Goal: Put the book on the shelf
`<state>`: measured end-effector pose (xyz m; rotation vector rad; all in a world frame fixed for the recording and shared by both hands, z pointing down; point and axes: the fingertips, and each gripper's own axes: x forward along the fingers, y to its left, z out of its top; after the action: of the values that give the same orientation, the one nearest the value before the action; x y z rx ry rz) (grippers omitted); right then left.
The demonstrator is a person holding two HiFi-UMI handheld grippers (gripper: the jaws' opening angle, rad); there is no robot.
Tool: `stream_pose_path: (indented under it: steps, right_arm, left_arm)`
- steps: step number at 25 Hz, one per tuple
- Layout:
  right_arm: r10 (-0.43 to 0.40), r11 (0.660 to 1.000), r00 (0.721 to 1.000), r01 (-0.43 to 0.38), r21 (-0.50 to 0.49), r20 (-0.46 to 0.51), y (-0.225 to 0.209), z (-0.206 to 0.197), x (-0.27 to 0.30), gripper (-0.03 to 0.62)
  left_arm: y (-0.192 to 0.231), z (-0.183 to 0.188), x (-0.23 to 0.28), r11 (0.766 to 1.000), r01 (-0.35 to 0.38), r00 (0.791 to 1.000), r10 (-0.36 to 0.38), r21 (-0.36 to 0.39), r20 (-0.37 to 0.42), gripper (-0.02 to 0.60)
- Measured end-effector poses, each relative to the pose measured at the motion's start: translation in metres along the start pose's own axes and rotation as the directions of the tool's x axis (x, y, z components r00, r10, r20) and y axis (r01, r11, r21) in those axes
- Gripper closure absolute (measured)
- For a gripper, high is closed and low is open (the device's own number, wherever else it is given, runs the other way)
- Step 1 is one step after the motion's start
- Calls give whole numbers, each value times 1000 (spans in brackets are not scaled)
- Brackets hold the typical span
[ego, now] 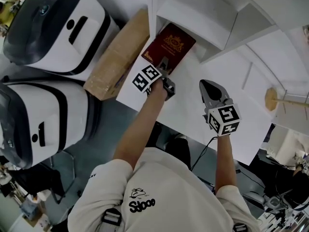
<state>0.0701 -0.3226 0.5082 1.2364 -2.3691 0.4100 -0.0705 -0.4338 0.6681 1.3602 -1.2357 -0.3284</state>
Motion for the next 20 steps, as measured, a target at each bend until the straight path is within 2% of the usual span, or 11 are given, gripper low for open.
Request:
stream_pose_path:
  steps: [4, 7, 13, 20]
  right_arm:
    - [-7, 1000, 1000, 7, 12, 1, -1, -3, -4, 592]
    - [-9, 1000, 1000, 9, 18, 0, 0, -6, -5, 592]
    - [-28, 999, 1000, 28, 40, 5, -5, -9, -10, 592]
    - [-47, 998, 999, 47, 49, -8, -8, -12, -13, 591]
  left_arm:
    - [1, -9, -6, 1000, -23, 1000, 23, -15, -11, 298]
    - [0, -13, -6, 998, -18, 1000, 17, -61, -9, 308]
    - [-9, -1, 3, 994, -7, 998, 13, -109, 60, 322]
    - [-23, -1, 25, 983, 6, 998, 5, -182, 60, 333]
